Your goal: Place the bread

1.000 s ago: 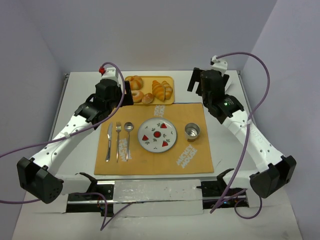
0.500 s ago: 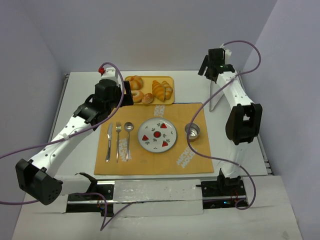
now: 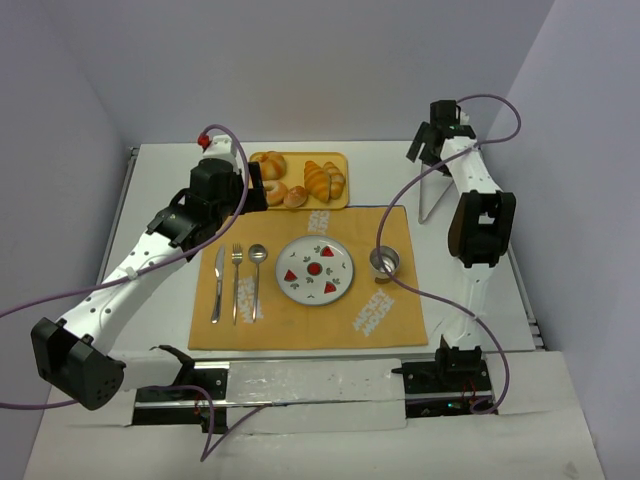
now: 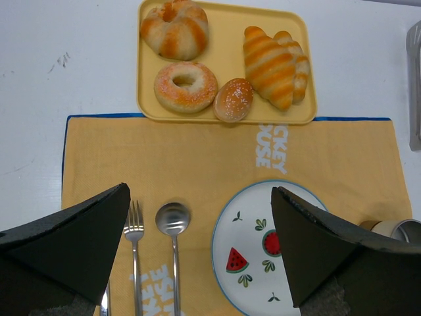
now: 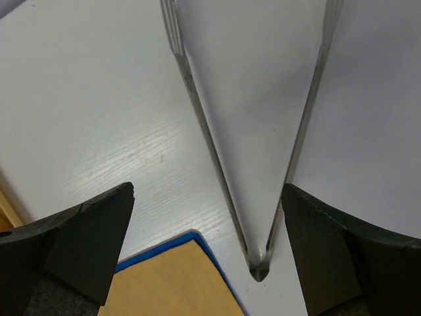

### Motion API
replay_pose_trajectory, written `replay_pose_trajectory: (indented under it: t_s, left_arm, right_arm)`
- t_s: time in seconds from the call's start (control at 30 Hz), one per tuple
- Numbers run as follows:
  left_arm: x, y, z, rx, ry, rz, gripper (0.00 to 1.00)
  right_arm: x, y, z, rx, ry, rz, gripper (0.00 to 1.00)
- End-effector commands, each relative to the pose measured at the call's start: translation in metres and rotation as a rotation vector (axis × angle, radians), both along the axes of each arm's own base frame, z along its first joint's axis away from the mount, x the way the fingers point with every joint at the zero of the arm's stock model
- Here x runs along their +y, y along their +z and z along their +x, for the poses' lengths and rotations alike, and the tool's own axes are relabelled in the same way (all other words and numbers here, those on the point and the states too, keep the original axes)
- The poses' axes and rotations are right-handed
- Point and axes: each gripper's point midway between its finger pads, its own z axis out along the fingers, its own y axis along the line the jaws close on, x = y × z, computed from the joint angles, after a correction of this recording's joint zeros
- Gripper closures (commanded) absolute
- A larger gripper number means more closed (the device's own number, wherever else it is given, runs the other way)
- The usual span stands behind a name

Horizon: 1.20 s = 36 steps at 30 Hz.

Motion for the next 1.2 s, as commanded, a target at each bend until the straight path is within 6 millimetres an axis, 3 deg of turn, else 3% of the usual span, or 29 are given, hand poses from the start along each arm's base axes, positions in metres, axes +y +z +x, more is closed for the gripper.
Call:
replay_pose_trajectory:
  t_s: [0.0, 0.47, 1.17]
  left_arm:
    - [-0.008, 0.015, 0.002, -0.037, -0.029, -0.025, 0.01]
    - [-0.010, 0.009, 0.004, -0.023, -0.034, -0.022, 0.01]
    - [-0.012, 0.005, 0.006, -0.009, -0.034, -0.020, 0.01]
  right_arm:
    - [-0.017, -0.008, -0.005, 0.039, 0.002, 0.005, 0.00]
    - [-0.014, -0.061, -0.029, 0.172, 0.091, 0.036, 0.00]
    - [-0.013, -0.090, -0.038, 0.222, 0.081, 0.046, 0.00]
